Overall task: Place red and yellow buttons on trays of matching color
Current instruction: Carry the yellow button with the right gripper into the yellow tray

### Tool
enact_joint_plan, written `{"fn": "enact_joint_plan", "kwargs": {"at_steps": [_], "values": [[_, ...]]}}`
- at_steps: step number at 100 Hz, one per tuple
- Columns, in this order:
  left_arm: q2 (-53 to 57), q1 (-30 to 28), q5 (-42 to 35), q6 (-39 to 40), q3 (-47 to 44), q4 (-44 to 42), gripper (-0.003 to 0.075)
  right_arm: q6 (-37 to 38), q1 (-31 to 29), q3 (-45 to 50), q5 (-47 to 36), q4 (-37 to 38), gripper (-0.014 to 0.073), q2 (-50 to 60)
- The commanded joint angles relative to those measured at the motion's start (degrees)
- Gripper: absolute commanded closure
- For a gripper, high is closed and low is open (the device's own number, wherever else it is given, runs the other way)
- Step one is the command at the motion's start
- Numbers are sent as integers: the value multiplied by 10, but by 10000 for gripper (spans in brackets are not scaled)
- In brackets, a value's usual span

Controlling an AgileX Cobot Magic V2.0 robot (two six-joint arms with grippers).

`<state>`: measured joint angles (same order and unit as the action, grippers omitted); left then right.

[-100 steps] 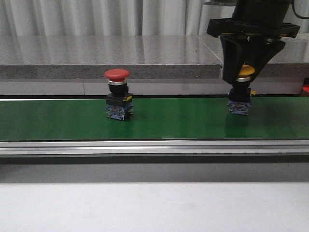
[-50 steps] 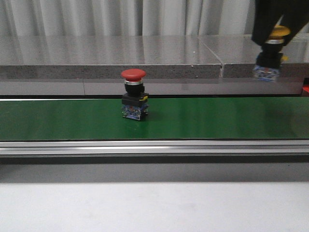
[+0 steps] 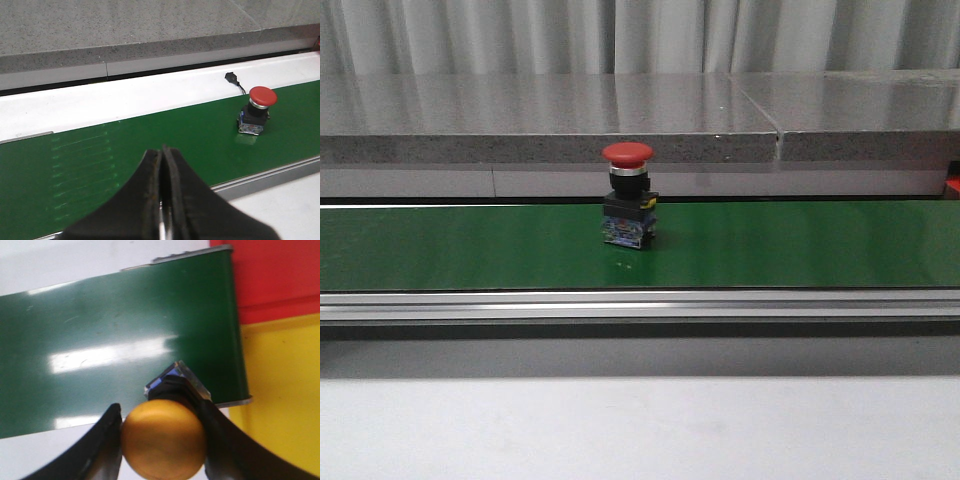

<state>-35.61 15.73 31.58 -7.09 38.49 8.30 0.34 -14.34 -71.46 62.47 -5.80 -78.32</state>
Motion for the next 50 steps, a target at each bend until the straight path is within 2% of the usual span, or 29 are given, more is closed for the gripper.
{"fn": "enact_joint_plan", "kwargs": {"at_steps": [1, 26, 50], "values": [[-2, 5, -41, 1, 15, 10, 741, 11, -46, -8, -24, 1, 390, 21], [-2, 5, -41, 1, 15, 10, 741, 32, -132, 28, -68, 1, 390, 18], [-2, 5, -41, 1, 15, 10, 741, 59, -147, 73, -142, 1, 390, -12]]}}
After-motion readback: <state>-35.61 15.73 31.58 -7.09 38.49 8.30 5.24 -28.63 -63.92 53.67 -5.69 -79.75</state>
